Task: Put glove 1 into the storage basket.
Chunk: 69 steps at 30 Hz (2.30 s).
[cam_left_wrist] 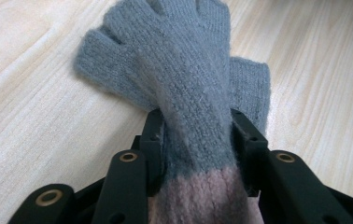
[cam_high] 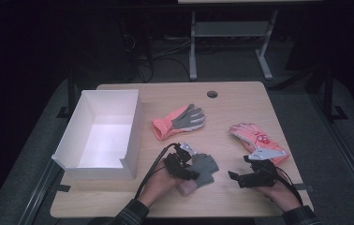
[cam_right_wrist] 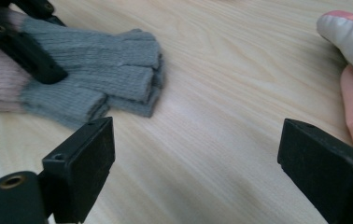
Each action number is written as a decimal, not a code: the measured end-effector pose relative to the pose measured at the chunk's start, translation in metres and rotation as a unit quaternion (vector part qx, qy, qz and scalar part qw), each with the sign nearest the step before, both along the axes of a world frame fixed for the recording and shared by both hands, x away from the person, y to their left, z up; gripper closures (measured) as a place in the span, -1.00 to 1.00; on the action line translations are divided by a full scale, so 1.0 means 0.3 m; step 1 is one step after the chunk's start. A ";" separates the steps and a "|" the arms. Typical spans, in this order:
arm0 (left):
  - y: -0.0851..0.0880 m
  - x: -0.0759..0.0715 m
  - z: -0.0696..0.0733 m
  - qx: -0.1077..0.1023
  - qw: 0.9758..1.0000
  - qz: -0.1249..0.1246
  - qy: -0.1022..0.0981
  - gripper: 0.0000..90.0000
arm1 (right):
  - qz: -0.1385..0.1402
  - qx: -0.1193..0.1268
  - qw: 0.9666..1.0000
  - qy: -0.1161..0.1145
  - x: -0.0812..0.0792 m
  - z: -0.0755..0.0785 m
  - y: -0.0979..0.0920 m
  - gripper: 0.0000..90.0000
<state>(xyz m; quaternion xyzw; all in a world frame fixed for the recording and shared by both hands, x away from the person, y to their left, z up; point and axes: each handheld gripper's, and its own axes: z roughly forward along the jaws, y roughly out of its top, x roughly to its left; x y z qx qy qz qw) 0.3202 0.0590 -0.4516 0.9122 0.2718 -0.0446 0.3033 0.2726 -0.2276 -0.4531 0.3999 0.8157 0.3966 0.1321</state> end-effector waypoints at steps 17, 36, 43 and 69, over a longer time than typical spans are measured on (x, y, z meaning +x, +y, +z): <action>0.054 0.016 0.116 -0.032 0.999 0.000 0.005 0.45 | -0.023 0.011 1.000 -0.012 0.007 -0.013 0.004 -0.76; 0.190 0.040 0.353 -0.065 0.997 0.029 -0.026 0.42 | -0.031 0.008 0.999 -0.011 0.013 -0.021 0.018 -0.70; 0.258 0.062 0.412 -0.078 0.995 0.044 -0.044 0.42 | -0.030 0.007 0.999 -0.013 0.011 -0.020 0.019 -0.70; 0.613 0.053 0.536 -0.108 0.974 0.169 -0.108 0.42 | -0.033 0.008 0.999 -0.009 0.018 -0.024 0.006 -0.70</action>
